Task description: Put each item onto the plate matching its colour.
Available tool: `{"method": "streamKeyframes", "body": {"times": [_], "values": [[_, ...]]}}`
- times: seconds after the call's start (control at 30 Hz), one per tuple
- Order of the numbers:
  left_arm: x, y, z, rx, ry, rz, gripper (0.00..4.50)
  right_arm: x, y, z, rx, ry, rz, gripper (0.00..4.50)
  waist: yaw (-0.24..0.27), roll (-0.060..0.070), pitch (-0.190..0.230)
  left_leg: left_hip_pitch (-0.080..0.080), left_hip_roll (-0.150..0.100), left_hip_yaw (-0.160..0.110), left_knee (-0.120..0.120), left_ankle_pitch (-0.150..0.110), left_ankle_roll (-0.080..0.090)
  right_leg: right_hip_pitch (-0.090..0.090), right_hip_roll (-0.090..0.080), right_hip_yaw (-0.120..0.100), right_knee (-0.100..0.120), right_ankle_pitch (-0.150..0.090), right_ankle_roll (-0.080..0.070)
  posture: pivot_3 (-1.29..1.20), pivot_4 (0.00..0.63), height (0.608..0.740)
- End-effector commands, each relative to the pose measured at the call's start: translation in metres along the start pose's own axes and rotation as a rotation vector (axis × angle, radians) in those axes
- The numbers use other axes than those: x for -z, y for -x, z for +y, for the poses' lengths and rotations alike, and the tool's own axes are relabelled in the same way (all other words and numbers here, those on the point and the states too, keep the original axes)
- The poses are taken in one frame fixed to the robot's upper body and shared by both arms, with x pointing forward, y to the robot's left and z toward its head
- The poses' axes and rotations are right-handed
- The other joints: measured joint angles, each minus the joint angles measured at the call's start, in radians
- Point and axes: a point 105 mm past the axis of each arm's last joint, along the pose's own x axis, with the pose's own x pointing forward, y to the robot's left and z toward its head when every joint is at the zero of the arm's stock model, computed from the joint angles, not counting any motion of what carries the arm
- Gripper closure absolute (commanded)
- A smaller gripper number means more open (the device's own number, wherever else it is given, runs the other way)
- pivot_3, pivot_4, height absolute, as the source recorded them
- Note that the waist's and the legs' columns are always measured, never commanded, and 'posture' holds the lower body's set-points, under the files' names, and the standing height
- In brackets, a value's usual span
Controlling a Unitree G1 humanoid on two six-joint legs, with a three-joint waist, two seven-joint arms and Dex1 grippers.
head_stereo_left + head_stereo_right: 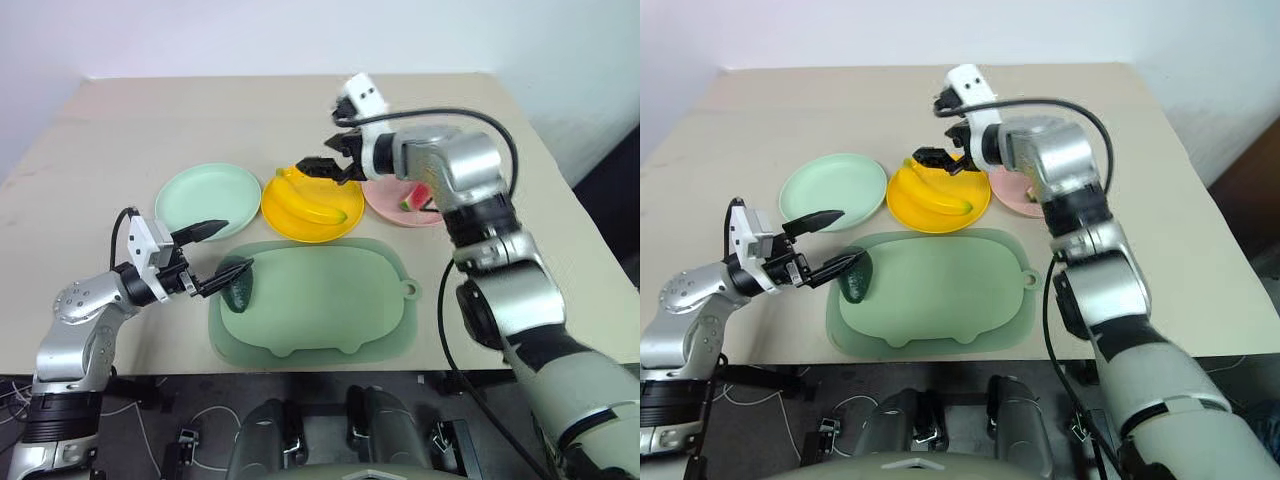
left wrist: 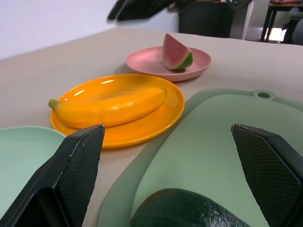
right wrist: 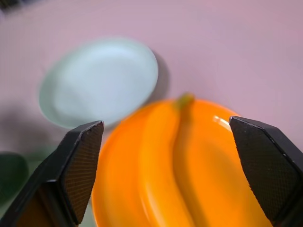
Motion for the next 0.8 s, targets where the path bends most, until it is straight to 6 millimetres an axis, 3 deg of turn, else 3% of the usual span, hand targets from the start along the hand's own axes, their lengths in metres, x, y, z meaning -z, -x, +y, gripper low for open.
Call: {"method": "streamKeyframes", "body": {"times": [0.03, 0.1, 0.27, 0.4, 0.53, 0.8], "values": [[-0.016, 0.001, 0.001, -0.005, -0.044, -0.026, 0.00, -0.024, 0.028, 0.021, -0.060, 0.024, -0.197, 0.01, 0.000, 0.000, 0.000, 0.000, 0.000, 0.000, 0.000, 0.000, 0.000, 0.000, 0.000, 0.000, 0.000, 0.000, 0.000, 0.00, 0.150, 0.696], [-0.017, 0.002, 0.002, -0.011, -0.041, -0.024, 0.00, -0.017, 0.046, 0.031, -0.086, 0.026, -0.269, 0.01, 0.001, 0.000, 0.000, 0.000, 0.000, 0.000, 0.000, 0.000, 0.000, 0.000, 0.000, 0.000, 0.000, 0.000, 0.000, 0.00, 0.150, 0.696], [-0.018, 0.007, 0.002, -0.034, -0.034, -0.017, 0.00, 0.023, 0.074, 0.064, -0.149, 0.090, -0.269, 0.01, 0.014, 0.000, 0.000, 0.001, 0.000, 0.000, 0.000, 0.000, 0.000, 0.001, 0.001, 0.000, 0.000, 0.000, 0.000, 0.00, 0.150, 0.696], [-0.017, 0.012, 0.003, -0.051, -0.032, -0.002, 0.00, 0.040, 0.082, 0.074, -0.165, 0.083, -0.230, 0.01, 0.014, 0.000, 0.000, 0.001, 0.000, 0.000, 0.000, 0.000, -0.001, 0.001, 0.000, 0.000, -0.001, 0.000, 0.000, 0.00, 0.150, 0.696], [-0.016, 0.018, -0.001, -0.074, -0.023, 0.006, 0.00, 0.071, 0.088, 0.078, -0.185, 0.095, -0.137, 0.01, 0.020, -0.001, -0.001, 0.002, 0.000, -0.001, 0.000, 0.000, -0.001, 0.002, 0.000, 0.000, -0.002, -0.001, -0.001, 0.00, 0.150, 0.696], [-0.014, 0.026, -0.005, -0.110, -0.002, 0.013, 0.00, 0.072, 0.083, 0.074, -0.169, 0.049, -0.144, 0.01, 0.018, -0.001, 0.000, 0.001, 0.000, -0.002, 0.000, 0.000, -0.001, 0.002, 0.000, 0.000, -0.003, -0.002, -0.003, 0.00, 0.150, 0.696]]}}
